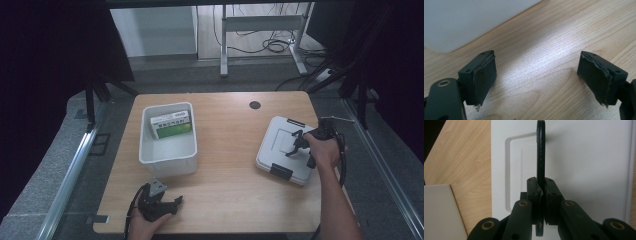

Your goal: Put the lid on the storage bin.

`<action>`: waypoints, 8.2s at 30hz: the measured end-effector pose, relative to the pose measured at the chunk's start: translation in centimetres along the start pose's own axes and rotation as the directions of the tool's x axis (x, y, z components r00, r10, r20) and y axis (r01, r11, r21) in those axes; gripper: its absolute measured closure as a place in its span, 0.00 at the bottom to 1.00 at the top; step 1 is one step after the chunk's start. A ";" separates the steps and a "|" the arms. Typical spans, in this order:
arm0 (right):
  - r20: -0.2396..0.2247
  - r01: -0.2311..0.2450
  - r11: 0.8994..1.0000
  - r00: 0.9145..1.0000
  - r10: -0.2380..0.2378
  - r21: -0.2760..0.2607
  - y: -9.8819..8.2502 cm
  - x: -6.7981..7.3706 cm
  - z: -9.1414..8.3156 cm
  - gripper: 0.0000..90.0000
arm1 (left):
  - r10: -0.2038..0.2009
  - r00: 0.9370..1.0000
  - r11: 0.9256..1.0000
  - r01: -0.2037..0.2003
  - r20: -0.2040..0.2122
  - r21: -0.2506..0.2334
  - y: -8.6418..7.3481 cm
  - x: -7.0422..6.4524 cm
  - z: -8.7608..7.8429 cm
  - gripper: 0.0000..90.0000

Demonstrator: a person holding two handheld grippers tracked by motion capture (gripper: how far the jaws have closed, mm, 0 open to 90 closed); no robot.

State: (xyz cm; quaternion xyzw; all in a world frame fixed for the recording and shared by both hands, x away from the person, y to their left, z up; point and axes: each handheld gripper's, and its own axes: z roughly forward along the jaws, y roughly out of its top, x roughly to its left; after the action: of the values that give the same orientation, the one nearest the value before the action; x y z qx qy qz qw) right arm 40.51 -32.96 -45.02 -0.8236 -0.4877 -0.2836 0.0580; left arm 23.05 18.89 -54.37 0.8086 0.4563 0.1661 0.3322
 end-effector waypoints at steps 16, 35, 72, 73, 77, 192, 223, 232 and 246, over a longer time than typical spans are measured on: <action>-0.055 0.094 0.996 0.994 -0.094 -0.001 -0.7 1.6 -1.5 0.94 | 0.001 1.000 1.000 -0.001 0.001 0.000 0.0 0.0 0.0 0.17; -0.129 0.201 0.980 0.972 -0.198 0.007 -1.9 5.1 -2.9 0.94 | 0.003 1.000 1.000 -0.003 0.003 0.000 0.0 0.0 0.0 0.17; -0.209 0.356 0.934 0.915 -0.345 0.016 -4.0 11.0 -3.6 0.94 | 0.004 1.000 1.000 -0.004 0.003 -0.001 0.0 0.0 0.0 0.17; -0.210 0.360 0.933 0.913 -0.349 0.016 -4.1 11.2 -3.6 0.94 | 0.004 1.000 1.000 -0.004 0.003 -0.001 0.0 0.0 0.0 0.17; -0.217 0.372 0.928 0.907 -0.360 0.015 -4.3 12.0 -3.7 0.94 | 0.004 1.000 1.000 -0.004 0.003 -0.001 0.0 0.0 0.0 0.17; -0.298 0.546 0.829 0.817 -0.493 0.124 -12.8 33.2 2.5 0.94 | 0.016 1.000 1.000 -0.016 0.022 -0.003 0.0 -0.2 0.0 0.17; -0.270 0.519 0.837 0.842 -0.466 0.172 -14.2 35.4 5.4 0.94 | 0.024 0.999 1.000 -0.024 0.031 -0.003 0.1 -0.3 0.1 0.17; -0.255 0.481 0.855 0.866 -0.430 0.194 -14.5 35.6 6.5 0.94 | 0.025 0.999 1.000 -0.025 0.032 -0.003 0.1 -0.4 0.1 0.17; -0.234 0.460 0.864 0.880 -0.414 0.202 -14.9 35.7 8.5 0.94 | 0.037 0.999 0.999 -0.037 0.038 0.001 0.1 -0.4 0.1 0.17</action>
State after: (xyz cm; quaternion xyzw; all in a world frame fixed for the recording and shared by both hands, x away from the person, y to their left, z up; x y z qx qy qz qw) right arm 44.51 5.46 -36.09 -0.6474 -0.6866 -0.2994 0.1407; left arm 23.00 18.46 -54.36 0.8202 0.4351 0.1565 0.3369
